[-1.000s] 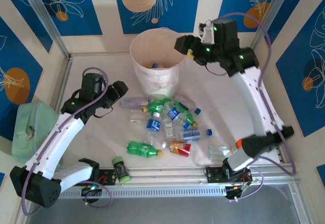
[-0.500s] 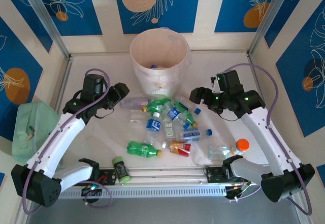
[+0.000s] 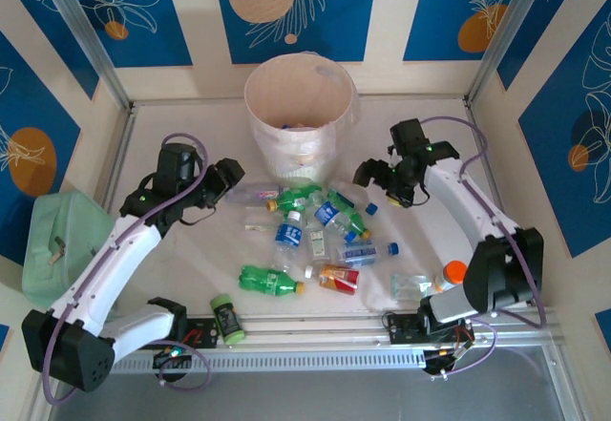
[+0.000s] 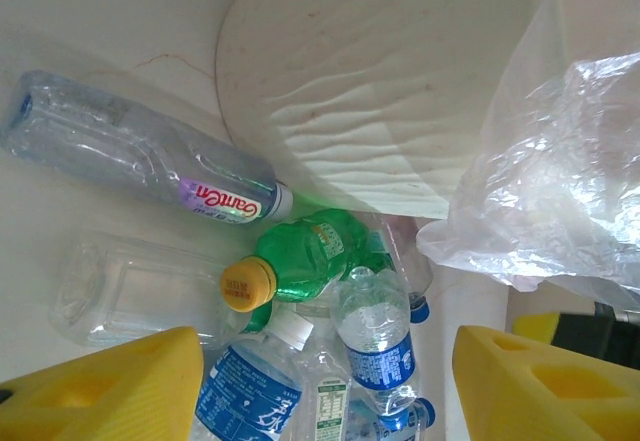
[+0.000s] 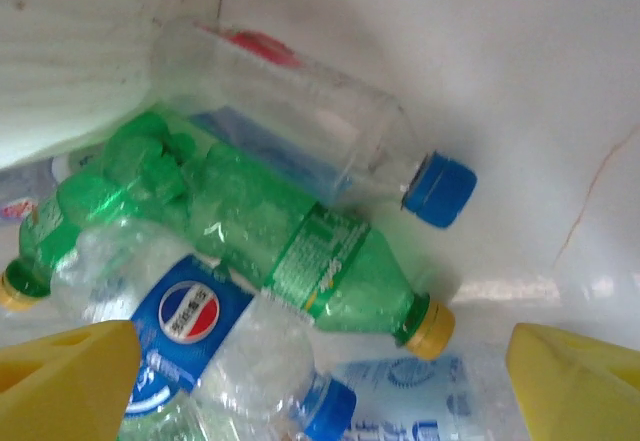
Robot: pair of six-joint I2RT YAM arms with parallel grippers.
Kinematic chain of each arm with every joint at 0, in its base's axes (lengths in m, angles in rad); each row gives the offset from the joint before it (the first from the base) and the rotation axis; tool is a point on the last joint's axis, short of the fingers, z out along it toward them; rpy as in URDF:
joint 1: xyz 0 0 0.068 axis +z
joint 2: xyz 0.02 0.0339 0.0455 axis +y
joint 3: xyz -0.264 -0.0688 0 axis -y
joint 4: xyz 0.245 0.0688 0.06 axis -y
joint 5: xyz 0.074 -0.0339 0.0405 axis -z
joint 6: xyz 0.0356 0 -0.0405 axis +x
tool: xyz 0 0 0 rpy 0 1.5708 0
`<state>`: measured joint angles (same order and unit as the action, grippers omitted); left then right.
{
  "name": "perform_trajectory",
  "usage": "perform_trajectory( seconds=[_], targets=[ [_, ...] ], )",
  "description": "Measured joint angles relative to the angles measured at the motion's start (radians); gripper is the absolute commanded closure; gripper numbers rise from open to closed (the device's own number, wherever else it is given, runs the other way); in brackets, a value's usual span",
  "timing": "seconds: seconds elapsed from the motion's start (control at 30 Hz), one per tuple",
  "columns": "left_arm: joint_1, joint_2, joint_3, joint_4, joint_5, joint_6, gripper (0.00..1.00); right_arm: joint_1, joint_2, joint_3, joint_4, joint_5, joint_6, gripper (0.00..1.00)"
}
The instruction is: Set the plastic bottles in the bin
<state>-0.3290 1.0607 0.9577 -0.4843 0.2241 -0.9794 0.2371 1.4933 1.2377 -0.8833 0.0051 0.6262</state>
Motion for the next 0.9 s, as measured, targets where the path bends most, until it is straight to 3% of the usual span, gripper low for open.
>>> perform_trajectory(
  seconds=[0.4, 0.9],
  targets=[
    [0.000, -0.008, -0.016, 0.024, 0.012, -0.011, 0.34, 0.014, 0.235, 0.102, 0.044, 0.018, -0.074, 0.05],
    [0.000, -0.014, -0.031, 0.029, 0.012, -0.015, 0.34, 0.036, 0.361, 0.110, 0.060, 0.030, -0.085, 0.11]
  ],
)
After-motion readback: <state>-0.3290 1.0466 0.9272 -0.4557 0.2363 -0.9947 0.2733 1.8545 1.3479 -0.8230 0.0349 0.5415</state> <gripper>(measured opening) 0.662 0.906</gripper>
